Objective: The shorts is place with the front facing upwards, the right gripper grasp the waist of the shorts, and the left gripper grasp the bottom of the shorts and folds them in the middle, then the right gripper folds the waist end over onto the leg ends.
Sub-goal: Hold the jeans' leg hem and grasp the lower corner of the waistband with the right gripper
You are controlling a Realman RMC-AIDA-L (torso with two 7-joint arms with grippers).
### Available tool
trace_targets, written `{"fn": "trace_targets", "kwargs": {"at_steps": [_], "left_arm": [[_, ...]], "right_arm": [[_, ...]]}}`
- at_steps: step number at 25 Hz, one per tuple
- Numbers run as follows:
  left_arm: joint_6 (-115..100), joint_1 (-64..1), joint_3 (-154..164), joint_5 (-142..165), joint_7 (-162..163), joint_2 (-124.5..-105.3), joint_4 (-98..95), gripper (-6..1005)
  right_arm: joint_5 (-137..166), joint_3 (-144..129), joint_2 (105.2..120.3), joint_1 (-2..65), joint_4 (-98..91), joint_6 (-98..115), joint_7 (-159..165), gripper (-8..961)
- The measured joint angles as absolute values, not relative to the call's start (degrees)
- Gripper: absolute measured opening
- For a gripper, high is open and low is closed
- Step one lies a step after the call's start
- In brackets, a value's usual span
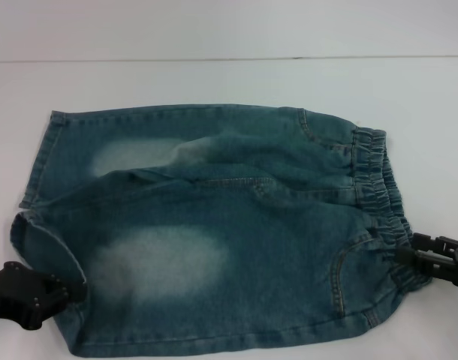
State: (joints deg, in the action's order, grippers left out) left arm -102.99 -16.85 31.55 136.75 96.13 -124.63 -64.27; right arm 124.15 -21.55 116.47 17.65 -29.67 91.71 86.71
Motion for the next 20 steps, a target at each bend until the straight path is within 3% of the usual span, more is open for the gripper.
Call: {"fn": "trace_targets", "kwargs": {"at_steps": [20], "left_arm": [[-102.3, -16.7, 33.1, 136.1, 96.2, -124.63, -63.6, 9]], "right_arm": [[124.3, -23.4, 116.54, 17.9, -29.7, 87.5, 88.1, 860]]}}
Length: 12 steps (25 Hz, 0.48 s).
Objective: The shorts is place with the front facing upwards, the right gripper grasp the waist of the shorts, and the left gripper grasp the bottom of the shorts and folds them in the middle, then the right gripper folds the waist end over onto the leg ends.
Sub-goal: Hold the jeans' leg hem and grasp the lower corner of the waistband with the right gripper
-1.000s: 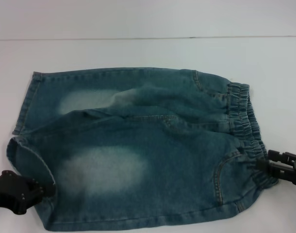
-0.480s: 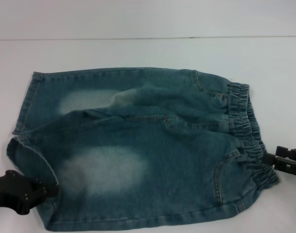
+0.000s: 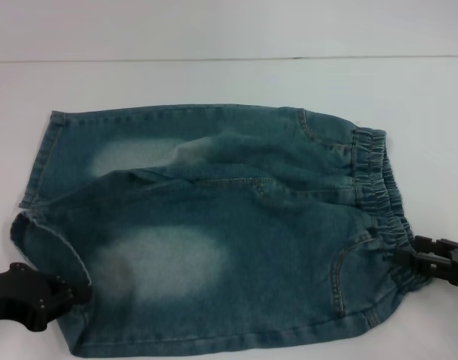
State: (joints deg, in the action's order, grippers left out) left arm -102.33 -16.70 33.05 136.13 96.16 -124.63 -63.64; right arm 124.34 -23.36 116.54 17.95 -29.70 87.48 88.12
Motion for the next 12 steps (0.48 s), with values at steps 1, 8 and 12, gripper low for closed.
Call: {"fn": "trace_targets", "kwargs": {"at_steps": [1, 8, 12], "left_arm": [[-102.3, -16.7, 33.0, 136.1, 96.2, -124.63, -63.6, 9], [-102.3, -17.0, 33.2, 136.1, 96.2, -124.63, -63.6, 9], [-102.3, -17.0, 33.8, 136.1, 96.2, -124.63, -63.4, 9]], "right_arm": [[124.3, -23.6, 116.54, 18.0, -29.7, 87.6, 88.3, 859], [124.2, -23.3, 116.31, 17.8, -30.1, 90.2, 89.4, 859], [123.7, -22.4, 115.83, 17.6, -29.9, 91.1, 89.5, 860]]}}
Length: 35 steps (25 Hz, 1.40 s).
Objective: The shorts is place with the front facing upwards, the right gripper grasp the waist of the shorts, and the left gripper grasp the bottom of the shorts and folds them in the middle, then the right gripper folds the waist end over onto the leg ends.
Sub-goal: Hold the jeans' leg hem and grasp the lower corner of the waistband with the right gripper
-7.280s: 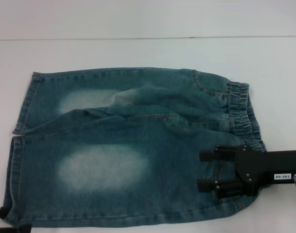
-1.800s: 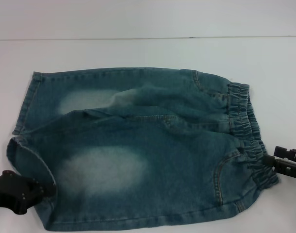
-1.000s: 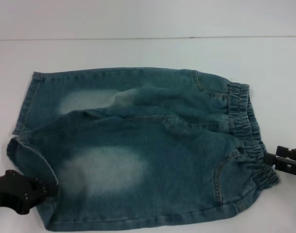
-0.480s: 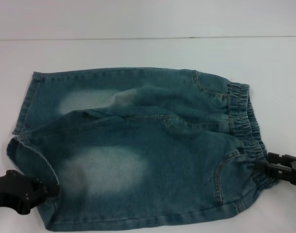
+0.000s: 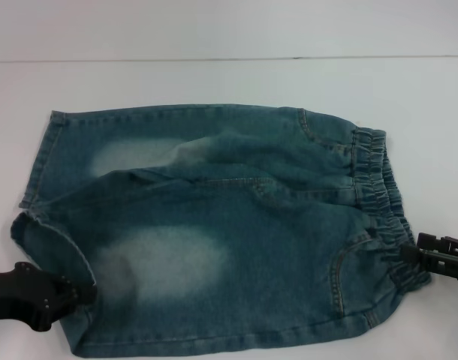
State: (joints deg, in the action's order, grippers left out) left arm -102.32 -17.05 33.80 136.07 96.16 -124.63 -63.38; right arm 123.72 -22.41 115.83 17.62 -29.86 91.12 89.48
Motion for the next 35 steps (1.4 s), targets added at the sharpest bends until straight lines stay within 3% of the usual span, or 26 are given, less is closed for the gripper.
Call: {"fn": "trace_targets", "kwargs": {"at_steps": [35], "left_arm": [[-101.6, -17.1, 34.7, 135.2, 95.8, -124.63, -62.3, 11]], "right_arm": [[127.7, -22.7, 115.2, 19.6, -30.0, 88.4, 97.6, 851]]}}
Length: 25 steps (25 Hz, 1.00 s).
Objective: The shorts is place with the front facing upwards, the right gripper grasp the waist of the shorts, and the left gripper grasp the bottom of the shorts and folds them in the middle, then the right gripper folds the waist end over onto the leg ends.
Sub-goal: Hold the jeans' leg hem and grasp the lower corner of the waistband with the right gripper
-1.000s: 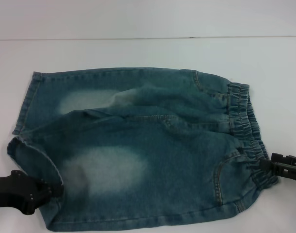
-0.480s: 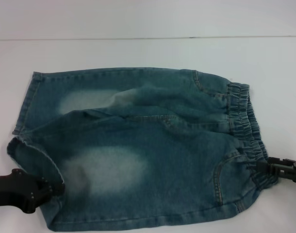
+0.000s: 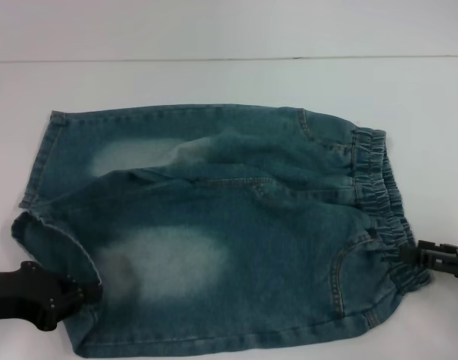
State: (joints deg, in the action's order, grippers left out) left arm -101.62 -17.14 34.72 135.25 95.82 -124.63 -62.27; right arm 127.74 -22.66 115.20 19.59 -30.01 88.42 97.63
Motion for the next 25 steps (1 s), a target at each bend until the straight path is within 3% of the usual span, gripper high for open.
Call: {"fn": "trace_targets", "kwargs": {"at_steps": [25], "left_arm": [[-101.5, -17.1, 34.7, 135.3, 95.8, -124.63, -62.0, 10]], "right_arm": [[128.5, -22.4, 115.13, 20.0, -30.2, 92.7, 98.4, 851]]}}
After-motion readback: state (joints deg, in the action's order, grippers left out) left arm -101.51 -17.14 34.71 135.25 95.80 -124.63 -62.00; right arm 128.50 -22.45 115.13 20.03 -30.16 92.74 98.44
